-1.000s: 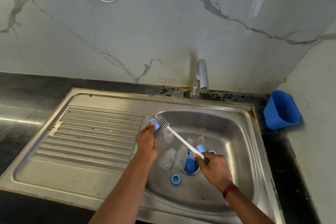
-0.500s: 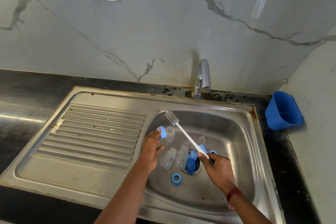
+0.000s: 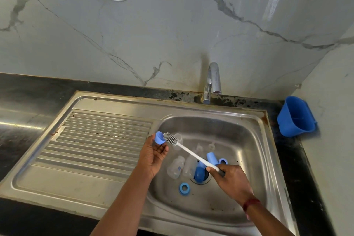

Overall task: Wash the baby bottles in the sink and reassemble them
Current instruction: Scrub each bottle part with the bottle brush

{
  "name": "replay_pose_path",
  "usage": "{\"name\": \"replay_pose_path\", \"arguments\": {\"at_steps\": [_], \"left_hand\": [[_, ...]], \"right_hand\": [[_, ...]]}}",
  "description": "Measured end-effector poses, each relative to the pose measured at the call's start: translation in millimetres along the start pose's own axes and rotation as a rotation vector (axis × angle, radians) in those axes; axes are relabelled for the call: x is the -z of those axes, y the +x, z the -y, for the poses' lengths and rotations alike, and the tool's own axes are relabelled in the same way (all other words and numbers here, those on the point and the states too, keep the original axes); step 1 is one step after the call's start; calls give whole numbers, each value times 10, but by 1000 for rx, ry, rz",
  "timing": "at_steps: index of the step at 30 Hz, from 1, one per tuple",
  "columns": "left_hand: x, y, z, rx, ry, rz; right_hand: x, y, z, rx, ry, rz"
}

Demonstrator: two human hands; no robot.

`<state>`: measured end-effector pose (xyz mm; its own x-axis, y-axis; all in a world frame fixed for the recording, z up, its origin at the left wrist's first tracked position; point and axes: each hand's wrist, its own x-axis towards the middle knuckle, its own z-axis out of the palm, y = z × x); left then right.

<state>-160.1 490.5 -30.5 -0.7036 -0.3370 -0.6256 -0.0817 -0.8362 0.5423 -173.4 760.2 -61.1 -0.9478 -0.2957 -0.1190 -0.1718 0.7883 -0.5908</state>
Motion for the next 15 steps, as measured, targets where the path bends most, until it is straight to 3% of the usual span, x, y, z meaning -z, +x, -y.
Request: {"name": "replay_pose_path", "arguments": {"at_steps": [6, 9, 15], "left_hand": [[16, 76, -73, -56, 340, -26], [17, 96, -87, -67, 418, -33], [43, 134, -82, -122, 466, -23]], "right_hand": [[94, 140, -36, 236, -320, -183], [152, 204, -35, 296, -314, -275], [153, 186, 11, 314, -396, -266]]}}
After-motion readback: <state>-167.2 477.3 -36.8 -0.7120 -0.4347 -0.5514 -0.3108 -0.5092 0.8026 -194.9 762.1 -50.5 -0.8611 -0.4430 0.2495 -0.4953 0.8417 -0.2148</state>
